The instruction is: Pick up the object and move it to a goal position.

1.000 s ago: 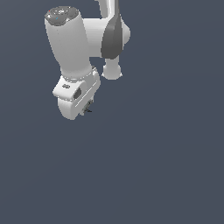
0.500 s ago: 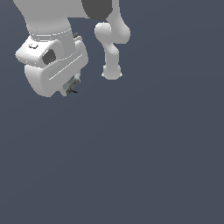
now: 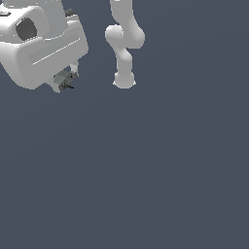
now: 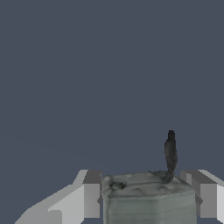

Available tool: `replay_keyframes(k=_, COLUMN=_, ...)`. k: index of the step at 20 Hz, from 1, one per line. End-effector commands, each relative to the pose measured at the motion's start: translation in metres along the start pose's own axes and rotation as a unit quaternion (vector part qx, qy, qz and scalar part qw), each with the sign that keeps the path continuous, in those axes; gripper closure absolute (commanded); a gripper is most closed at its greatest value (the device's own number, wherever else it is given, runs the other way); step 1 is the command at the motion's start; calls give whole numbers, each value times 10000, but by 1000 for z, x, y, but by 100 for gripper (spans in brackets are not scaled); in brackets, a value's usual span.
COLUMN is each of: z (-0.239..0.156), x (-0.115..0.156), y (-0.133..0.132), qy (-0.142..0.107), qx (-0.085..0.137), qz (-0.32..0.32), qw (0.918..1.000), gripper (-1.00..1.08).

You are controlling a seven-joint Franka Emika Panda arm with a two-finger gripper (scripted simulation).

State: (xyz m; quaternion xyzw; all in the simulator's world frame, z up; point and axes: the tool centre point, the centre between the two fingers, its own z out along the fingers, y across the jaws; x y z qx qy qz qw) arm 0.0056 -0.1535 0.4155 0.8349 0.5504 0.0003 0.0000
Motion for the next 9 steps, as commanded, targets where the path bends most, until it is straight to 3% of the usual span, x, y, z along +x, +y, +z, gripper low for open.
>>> replay_keyframes(k=1, z=-7, x=-2, y=1, qy=-2, qx=2, qz=0, qw=10000, gripper=108)
replay_keyframes(k=9, z=-10, x=-3, y=3, qy=-2, qx=2, qz=0, qw=10000, gripper=108)
